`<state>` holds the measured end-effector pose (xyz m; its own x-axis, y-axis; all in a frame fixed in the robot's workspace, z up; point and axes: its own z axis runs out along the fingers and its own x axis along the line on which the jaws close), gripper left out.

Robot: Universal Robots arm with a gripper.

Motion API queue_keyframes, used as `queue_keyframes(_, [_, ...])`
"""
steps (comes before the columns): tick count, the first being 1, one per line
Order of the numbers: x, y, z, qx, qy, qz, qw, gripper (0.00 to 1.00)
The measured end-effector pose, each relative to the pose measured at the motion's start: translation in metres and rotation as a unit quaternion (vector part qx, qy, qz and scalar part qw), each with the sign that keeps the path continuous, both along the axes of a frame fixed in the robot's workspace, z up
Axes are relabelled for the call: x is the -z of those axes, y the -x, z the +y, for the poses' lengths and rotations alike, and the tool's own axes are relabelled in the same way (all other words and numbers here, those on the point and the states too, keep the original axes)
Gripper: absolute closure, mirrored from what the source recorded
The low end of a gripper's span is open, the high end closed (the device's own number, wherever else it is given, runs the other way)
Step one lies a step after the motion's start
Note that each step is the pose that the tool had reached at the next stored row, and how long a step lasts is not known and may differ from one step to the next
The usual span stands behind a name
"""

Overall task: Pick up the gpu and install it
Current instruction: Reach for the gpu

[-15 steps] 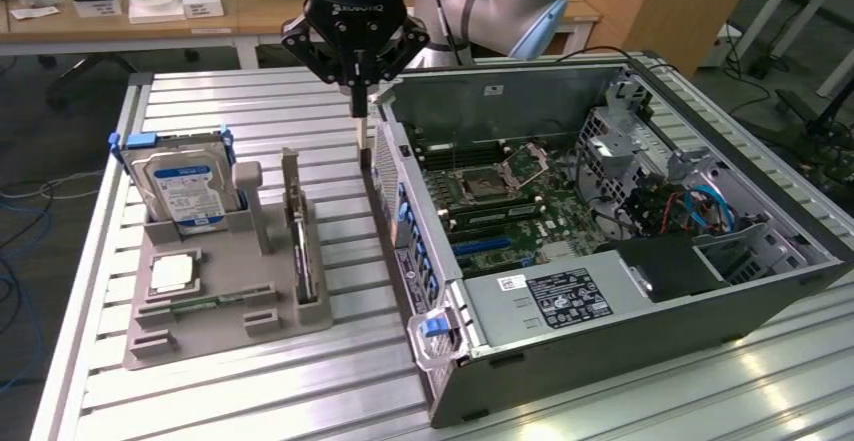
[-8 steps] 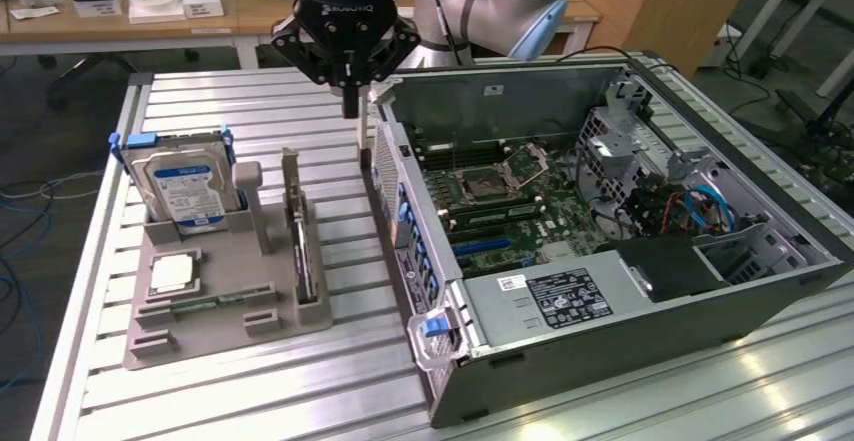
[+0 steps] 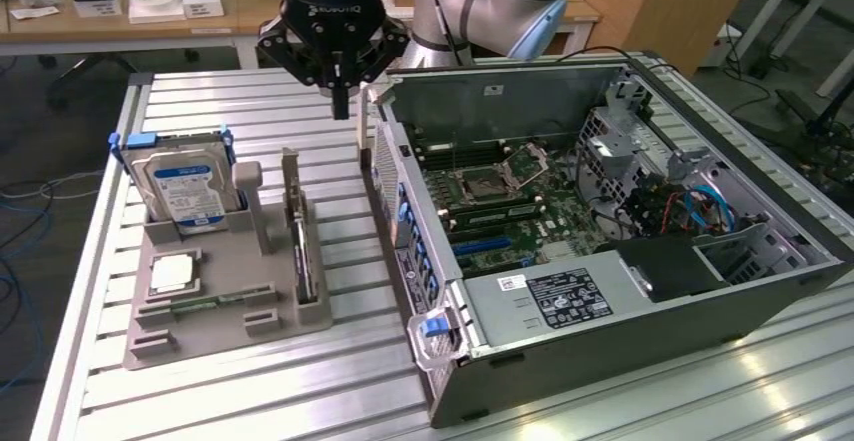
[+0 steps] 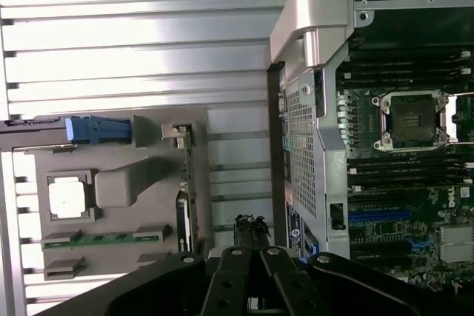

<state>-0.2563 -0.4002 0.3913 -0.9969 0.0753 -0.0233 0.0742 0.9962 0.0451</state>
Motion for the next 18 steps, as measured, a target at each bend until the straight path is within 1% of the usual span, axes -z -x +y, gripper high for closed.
queue_keyframes(18, [0.0005, 0.019, -0.0008, 0.000, 0.0000, 0.0000, 1.0000, 0.89])
